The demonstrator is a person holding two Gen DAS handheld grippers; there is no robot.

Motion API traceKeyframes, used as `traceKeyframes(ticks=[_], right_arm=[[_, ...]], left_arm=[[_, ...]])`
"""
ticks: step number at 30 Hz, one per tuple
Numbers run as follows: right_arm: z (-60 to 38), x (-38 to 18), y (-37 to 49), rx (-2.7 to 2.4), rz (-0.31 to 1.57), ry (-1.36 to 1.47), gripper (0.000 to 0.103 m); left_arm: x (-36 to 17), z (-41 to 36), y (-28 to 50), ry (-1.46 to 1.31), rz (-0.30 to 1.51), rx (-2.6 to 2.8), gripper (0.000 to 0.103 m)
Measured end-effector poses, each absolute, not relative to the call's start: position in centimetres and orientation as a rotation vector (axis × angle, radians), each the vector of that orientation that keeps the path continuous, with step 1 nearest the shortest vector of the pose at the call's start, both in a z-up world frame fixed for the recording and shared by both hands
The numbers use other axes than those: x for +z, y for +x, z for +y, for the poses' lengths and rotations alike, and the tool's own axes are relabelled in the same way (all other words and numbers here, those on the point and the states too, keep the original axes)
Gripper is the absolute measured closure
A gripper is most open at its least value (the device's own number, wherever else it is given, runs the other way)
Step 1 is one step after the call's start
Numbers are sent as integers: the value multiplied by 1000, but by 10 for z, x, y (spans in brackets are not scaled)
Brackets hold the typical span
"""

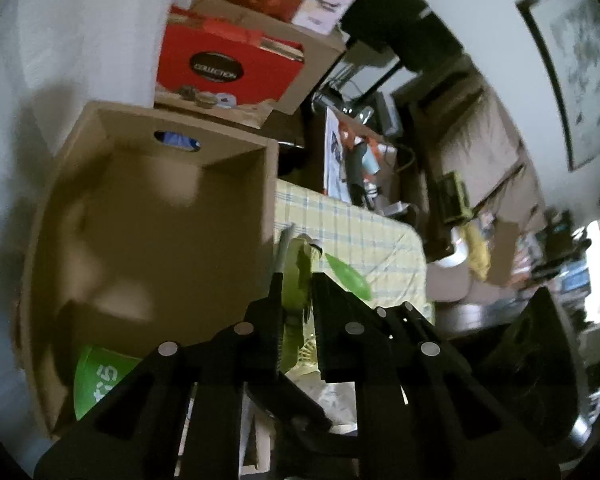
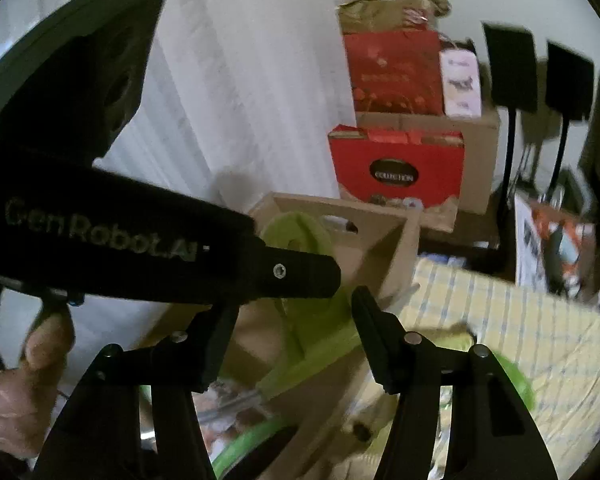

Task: Organize objects
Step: 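Lift the dustpan with the left gripper and carry it over the box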

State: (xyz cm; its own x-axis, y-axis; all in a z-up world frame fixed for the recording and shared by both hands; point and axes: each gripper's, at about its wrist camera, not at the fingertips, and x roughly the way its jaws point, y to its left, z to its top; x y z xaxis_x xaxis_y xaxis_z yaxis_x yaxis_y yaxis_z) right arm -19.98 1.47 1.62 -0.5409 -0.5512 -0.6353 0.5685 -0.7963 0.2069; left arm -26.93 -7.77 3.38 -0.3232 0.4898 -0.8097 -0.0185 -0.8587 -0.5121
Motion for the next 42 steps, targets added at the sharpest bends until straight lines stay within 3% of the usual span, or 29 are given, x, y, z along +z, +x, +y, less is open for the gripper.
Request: traceKeyframes(ticks=[4,19,27,33,35,42], right_arm=[[-4,10,-206,-2287,89,948,46],[10,-18,-219,-2259,-13,1004,48],[-13,3,-219,-2265,105,935,60],[-28,9,-226,-2262,138,917,61],[-36,8,-228,-2246,148,918,68],[-66,3,-233,-2232,267,903,70]], left_arm=[[20,-101,-275,-1594,-708,2201,87],[11,-108,-271,-1564,-711,2164,86],[23,-125,-272,-1473,-772,2204,88],[26,-143,-277,-1420,-841,2219,90],[23,-148,-279,-1416,-859,2209,93],[13,-171,-282,-1391,-914,2246,93]])
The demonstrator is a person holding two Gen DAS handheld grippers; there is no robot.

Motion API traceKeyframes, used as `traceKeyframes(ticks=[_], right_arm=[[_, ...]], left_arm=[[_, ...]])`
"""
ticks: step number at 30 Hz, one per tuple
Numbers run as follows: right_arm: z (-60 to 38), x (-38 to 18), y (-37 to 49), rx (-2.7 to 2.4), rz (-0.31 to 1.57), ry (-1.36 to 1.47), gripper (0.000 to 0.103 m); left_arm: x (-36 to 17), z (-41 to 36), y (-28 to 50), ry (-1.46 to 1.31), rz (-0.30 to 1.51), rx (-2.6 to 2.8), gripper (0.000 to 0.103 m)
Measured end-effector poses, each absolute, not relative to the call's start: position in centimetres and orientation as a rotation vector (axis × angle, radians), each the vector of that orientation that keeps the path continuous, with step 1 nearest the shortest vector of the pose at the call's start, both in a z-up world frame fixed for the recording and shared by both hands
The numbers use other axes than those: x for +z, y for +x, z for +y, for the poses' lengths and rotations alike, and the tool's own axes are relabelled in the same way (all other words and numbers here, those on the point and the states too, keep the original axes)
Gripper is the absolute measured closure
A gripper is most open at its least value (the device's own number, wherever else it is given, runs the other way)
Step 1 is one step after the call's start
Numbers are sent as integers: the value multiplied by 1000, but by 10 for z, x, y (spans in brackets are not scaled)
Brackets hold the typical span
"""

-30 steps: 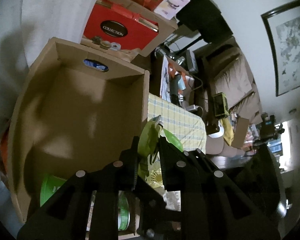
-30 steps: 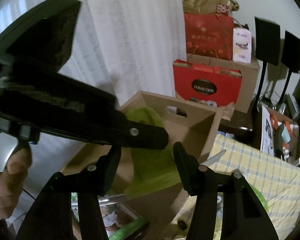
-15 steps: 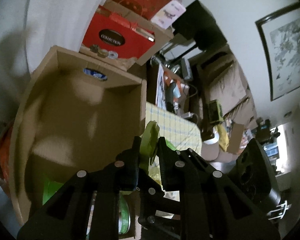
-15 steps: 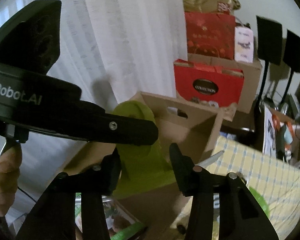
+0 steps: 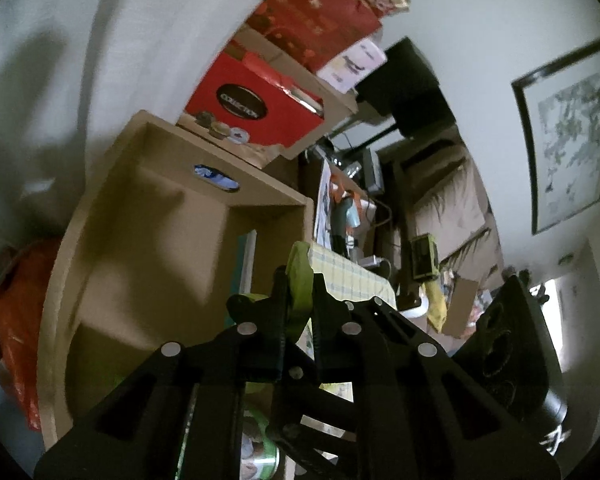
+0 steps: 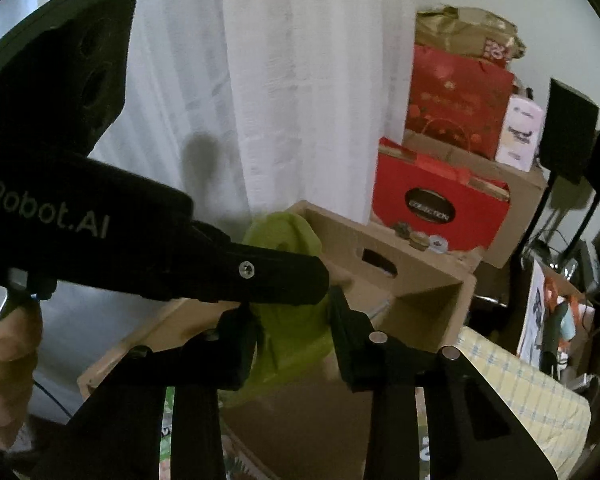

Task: Organize objects
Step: 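Lift the dustpan with the left gripper and carry it over the box, then lower the dustpan into the box and open the left gripper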

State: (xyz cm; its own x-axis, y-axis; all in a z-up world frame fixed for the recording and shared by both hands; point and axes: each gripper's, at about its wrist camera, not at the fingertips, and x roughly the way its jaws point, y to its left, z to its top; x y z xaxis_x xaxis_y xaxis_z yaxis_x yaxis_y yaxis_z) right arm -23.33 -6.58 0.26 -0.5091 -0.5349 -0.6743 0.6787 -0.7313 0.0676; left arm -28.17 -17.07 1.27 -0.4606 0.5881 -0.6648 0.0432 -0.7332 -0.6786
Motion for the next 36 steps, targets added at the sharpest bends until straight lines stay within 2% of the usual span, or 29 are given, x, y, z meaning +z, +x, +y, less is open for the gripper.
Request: traceKeyframes(ticks=[4,8,10,19,27,32,36], right_arm=[[-82,-10,-242,-2220,290,944,69],[-87,-26,-252,-2203,253,1012,55],[-84,-33,-254,-2197,242,1031,53],[-80,-49,-261,-2193,262,1091,52],[-77,-58,-256,-2172,266,1113,52],[-65,-57,-251,-2178,227,1122,52],[-50,-49,-246,-2190,191,1112,52]], left_arm=[[-7,-187,-288,-1383,-990,2246,94],[-24,-202,-295,-1370,-1021,2280,95],[-33,-211,-296,-1357,-1047,2297,95],[-69,-242,-301,-1276,-1208,2331,95],[-70,-251,-298,-1201,-1144,2419,95],[-59,-235,-301,-1245,-981,2497,95],[-50,-216,-302,-1313,-775,2585,95]])
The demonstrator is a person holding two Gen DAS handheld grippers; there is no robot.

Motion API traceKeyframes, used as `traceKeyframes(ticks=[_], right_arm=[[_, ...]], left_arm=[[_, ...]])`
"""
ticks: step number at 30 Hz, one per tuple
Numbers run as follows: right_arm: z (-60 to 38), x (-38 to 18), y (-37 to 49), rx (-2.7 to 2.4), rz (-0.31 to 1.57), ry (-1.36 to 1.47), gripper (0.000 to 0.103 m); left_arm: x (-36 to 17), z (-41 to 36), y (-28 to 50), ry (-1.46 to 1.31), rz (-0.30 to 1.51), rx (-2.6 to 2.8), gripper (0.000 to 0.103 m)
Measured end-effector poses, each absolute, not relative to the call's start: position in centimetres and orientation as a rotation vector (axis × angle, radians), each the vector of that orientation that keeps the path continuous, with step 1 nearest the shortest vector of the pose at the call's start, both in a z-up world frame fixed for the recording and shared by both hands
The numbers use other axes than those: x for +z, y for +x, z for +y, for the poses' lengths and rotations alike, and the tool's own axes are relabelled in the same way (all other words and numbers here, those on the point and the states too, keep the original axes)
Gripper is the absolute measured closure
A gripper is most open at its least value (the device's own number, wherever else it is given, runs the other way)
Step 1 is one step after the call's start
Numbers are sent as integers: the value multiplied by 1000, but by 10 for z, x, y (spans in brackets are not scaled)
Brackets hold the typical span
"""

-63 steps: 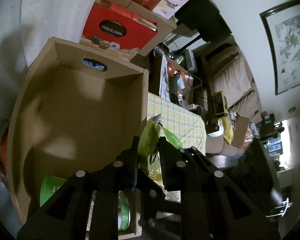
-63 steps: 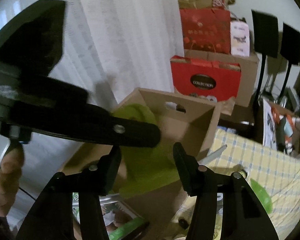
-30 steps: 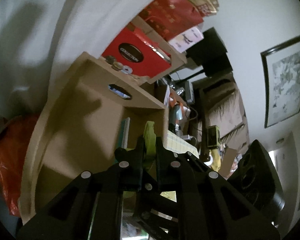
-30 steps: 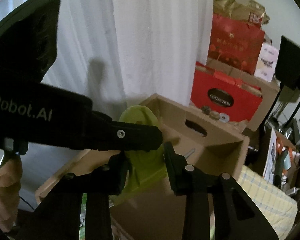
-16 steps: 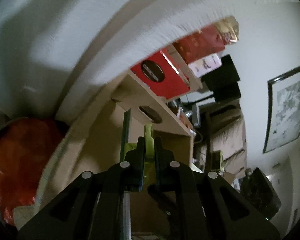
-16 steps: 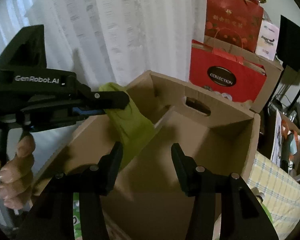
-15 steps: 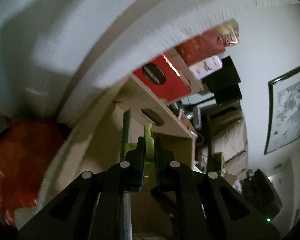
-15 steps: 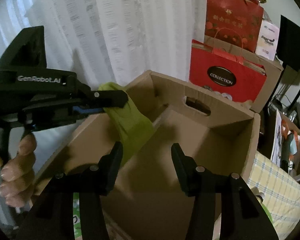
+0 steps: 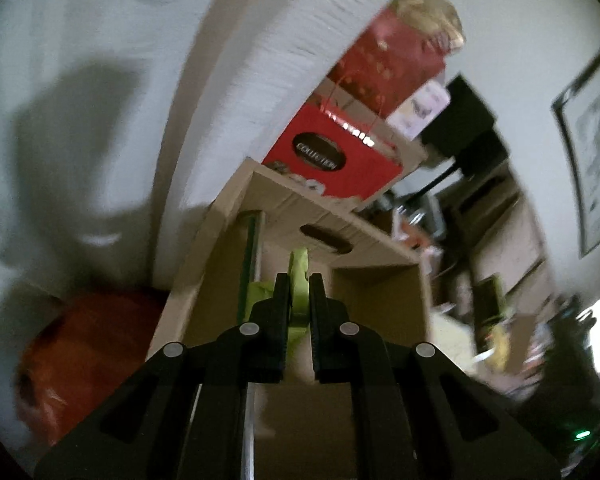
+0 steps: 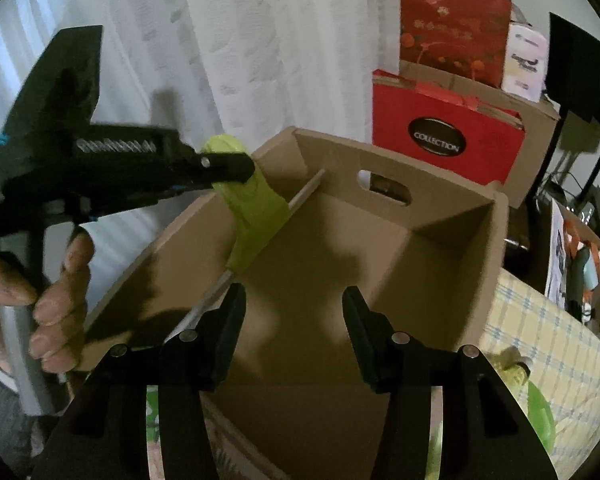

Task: Organize objects
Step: 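Lower the dustpan into the box and open the left gripper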

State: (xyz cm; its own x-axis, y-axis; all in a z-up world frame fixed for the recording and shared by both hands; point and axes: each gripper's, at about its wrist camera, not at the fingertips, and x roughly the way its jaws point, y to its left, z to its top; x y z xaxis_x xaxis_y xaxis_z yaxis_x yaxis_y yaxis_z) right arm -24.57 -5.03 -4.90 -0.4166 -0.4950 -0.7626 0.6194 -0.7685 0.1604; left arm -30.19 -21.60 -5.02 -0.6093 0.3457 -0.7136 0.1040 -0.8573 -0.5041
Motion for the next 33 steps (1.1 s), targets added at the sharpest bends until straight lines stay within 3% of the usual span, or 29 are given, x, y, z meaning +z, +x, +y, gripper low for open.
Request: traceKeyframes(ticks=[8,12,22,23,27,32,33], right_arm=[[-16,-39,-238,-2217,121,1115,51],[-1,-36,-233,-2235,99,1113,51],[18,-34,-217,-2243,97,1111,50],[19,-34,-215,-2243,98,1113,49],[28,-33,-207,-2247,91,1118,48],[44,-32,-198,-2274,84,1119,46],[47,-32,-196,-2279,84,1118,46]], left_arm=[[-56,-179,-297,-1385,-468,2636,95],[-60,-158,-294,-1431,-221,2675,95],[-78,-148,-292,-1619,-183,2584,94],[-77,-148,-291,-1619,-199,2574,90],[-70,-146,-285,-1616,-254,2529,49],[-59,-145,-276,-1603,-293,2515,47],[-58,-145,-274,-1602,-295,2515,43]])
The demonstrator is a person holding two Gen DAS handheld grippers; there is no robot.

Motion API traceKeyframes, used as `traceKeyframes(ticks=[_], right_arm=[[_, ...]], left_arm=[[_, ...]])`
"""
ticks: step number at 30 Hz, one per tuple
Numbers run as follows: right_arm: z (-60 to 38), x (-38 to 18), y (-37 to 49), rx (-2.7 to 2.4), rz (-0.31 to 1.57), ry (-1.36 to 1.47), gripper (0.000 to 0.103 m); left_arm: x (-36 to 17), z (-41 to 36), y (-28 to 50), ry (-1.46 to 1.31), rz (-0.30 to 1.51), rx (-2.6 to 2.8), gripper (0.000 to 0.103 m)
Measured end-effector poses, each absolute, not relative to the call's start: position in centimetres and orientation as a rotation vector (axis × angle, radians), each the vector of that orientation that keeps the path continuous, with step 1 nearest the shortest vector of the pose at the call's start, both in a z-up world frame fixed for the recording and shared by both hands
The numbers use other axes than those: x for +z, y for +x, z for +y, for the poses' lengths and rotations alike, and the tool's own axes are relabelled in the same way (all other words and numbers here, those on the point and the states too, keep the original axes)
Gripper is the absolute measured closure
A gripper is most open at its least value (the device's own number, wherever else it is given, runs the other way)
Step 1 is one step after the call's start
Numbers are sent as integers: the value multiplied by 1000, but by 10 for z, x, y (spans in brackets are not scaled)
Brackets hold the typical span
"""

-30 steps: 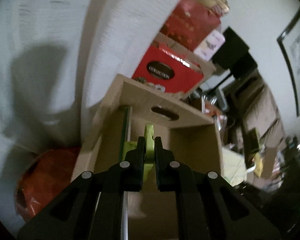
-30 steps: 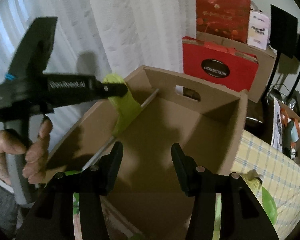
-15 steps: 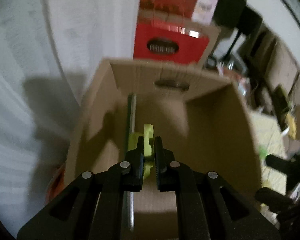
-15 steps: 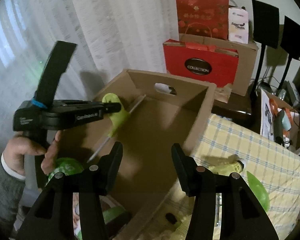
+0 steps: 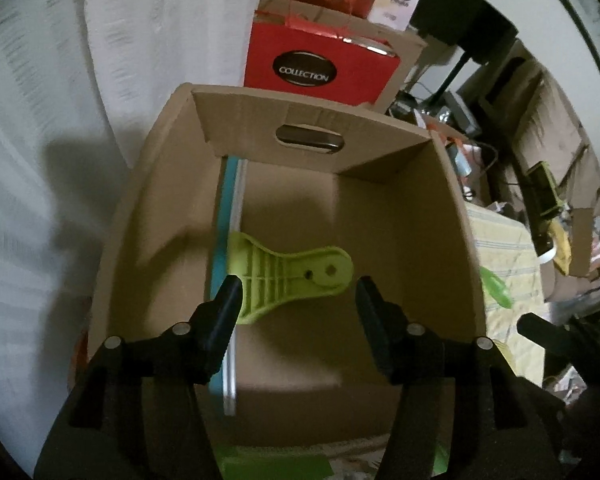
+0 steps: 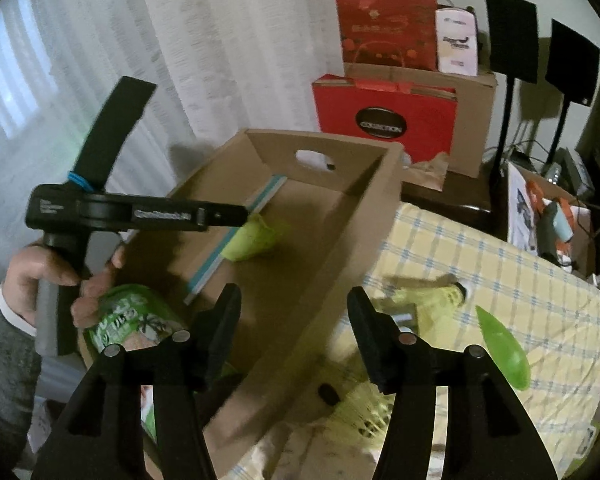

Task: Organize objects
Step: 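Lower the dustpan into the box and open the left gripper, then withdraw the left tool from the box while moving the right tool toward the yellow shuttlecocks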

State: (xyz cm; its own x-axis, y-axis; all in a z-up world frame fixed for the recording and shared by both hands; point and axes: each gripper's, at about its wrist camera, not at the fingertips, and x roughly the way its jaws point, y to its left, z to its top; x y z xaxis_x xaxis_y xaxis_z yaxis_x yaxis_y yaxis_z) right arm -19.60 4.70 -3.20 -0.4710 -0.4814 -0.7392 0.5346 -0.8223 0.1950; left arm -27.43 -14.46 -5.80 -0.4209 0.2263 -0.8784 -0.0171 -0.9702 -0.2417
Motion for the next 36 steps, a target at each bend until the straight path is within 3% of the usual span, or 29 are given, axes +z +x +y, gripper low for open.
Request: traceKeyframes(ticks=[2,7,8,9,11,20,36], right_arm=[[54,-31,-193,-2296,87,1119,45],[71,-29,-187,-2343,84,1129,38],[74,-28,-186,-2352,86,1130,36],[77,-28,-185,-2362,85,1133,34],[84,-28,-183,-2377,74,1138,33],[117,-26,-178,-2446,25,1168,32],[179,-18,-165,-2590,-65,1182,15]], left_arm=[[-54,-140,-269,-1586,-270,2535,37],[-45,-122,-258,-1531,-173,2564,33],[-44,-118,-254,-1524,-167,2563,30],[-43,-115,-251,-1516,-162,2563,20],[-40,-108,-243,-1484,-149,2581,15],[-30,-84,-221,-1416,-132,2589,13],[-7,-41,-183,-1268,-123,2627,1]])
